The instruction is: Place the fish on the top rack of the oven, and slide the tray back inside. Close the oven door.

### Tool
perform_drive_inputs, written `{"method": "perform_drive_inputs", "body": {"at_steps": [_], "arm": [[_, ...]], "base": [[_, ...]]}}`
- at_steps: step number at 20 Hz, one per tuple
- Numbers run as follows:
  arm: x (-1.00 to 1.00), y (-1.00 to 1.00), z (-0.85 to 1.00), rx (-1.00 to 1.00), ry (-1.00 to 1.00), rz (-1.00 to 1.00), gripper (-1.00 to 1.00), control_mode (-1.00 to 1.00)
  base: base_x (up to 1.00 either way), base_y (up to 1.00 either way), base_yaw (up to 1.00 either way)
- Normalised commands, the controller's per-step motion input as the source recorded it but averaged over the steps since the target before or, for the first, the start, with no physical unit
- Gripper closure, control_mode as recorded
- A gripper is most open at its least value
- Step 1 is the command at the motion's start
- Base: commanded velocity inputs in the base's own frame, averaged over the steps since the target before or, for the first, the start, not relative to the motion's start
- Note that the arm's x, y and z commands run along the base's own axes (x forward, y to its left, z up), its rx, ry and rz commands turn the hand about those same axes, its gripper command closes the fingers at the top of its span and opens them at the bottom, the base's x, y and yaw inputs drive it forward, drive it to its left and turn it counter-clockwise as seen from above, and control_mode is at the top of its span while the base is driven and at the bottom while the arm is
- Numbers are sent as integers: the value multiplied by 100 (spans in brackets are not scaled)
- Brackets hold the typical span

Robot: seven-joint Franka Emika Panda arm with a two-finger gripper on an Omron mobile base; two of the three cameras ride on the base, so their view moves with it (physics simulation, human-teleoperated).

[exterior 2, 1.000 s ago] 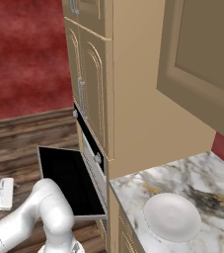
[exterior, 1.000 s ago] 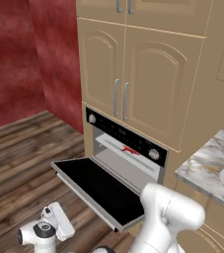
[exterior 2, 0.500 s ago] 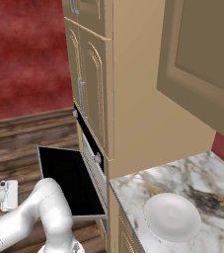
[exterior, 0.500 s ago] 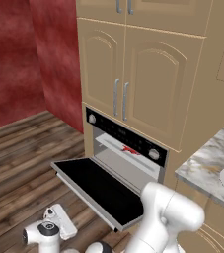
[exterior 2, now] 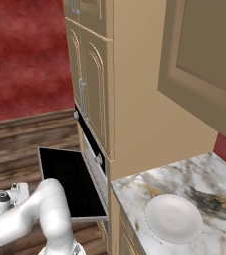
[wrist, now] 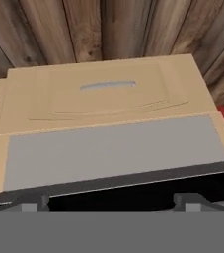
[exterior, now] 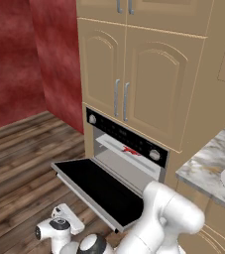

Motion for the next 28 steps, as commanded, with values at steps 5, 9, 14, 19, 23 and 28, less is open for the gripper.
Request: {"method": "perform_drive_inputs", "body": {"at_steps": [5,9,14,19,23,28], "arm": [[54,4,-95,-18,-5,0,-100,-100],[47,17,-100,-25,-11,0,-100,-100],[48,18,-100,-29,-14,0,-100,-100],[40,11,-100,-31,-22,0,-100,-100],[7,-1,-89,-29,-33,-3,-100,-100],[-22,-44,-11,-22,-50,-11,-100,-100]], "base": [[0,0,0],[0,0,0],[0,0,0],[0,0,0],[0,0,0],[0,0,0]]}}
